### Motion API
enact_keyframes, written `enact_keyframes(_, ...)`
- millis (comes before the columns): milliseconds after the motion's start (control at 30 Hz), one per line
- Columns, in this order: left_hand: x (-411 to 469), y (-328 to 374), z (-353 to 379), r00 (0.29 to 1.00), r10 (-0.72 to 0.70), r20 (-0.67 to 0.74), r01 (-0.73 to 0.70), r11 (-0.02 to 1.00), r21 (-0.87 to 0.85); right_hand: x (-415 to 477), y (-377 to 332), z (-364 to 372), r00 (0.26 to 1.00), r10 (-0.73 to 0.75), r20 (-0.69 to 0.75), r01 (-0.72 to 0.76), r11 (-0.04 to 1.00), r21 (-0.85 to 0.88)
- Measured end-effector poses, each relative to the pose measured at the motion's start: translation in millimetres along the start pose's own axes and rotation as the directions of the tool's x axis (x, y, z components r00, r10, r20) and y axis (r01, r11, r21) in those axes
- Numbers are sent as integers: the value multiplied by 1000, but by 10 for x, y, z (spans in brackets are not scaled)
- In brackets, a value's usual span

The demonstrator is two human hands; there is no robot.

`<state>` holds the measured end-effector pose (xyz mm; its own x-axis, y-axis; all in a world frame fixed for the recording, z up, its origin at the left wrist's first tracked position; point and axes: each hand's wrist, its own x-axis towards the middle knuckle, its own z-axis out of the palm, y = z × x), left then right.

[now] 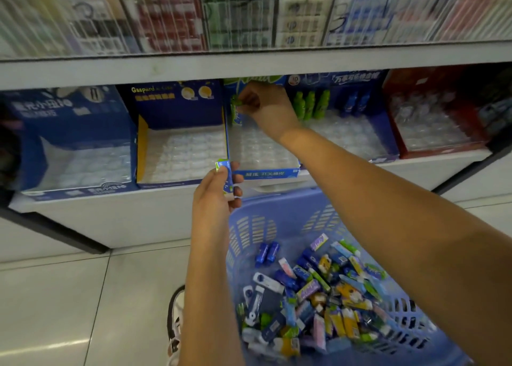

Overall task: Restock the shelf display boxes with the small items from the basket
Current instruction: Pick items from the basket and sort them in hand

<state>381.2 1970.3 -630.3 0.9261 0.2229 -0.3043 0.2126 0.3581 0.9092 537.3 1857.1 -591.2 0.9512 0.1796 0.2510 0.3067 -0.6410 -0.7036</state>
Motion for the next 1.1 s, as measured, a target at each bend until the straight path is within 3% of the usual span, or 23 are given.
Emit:
enact_keyframes(167, 15, -20, -9, 1000, 11, 25, -10, 999, -37, 100, 14, 12, 992, 7, 129, 8, 993, -117)
enact_keyframes(300, 37, -8, 23, 998, -51, 25, 55, 981, -188, 175, -8, 42, 990, 32, 136, -8, 985, -172)
enact_keyframes(533, 32, -11, 90, 999, -46, 17, 49, 965, -259, 91, -117, -76, 989, 30, 143, 7, 968, -250)
enact_keyframes(567, 22, -16, 90, 999, -40, -2, 38, 965, -259, 15, -150, -93, 994, 27, 106, -2, 974, -228)
enact_keyframes(633, 16, -28, 87, 999, -4, -43, -6, 970, -243, -217, -202, -145, 990, 88, 110, -90, 996, 16)
enact_keyframes(700, 26, -24, 93, 996, 80, -35, -86, 977, -194, -501, -245, -221, 953, 104, 283, -184, 944, 274)
enact_keyframes(800, 26, -22, 124, 983, 182, -18, -183, 981, -70, -822, -247, -288, 906, 68, 417, -229, 909, 349)
enact_keyframes(967, -27, -10, 183, 945, 327, 26, -328, 940, 91, -941, -226, -298, 939, 47, 341, -200, 881, 429)
enact_keyframes(1033, -50, -8, 209, 934, 356, 43, -357, 914, 192, -894, -213, -276, 975, 62, 213, -159, 863, 479)
enact_keyframes(1100, -64, -18, 231, 916, 388, 101, -394, 828, 399, -789, -157, -239, 991, 132, 18, -122, 848, 516)
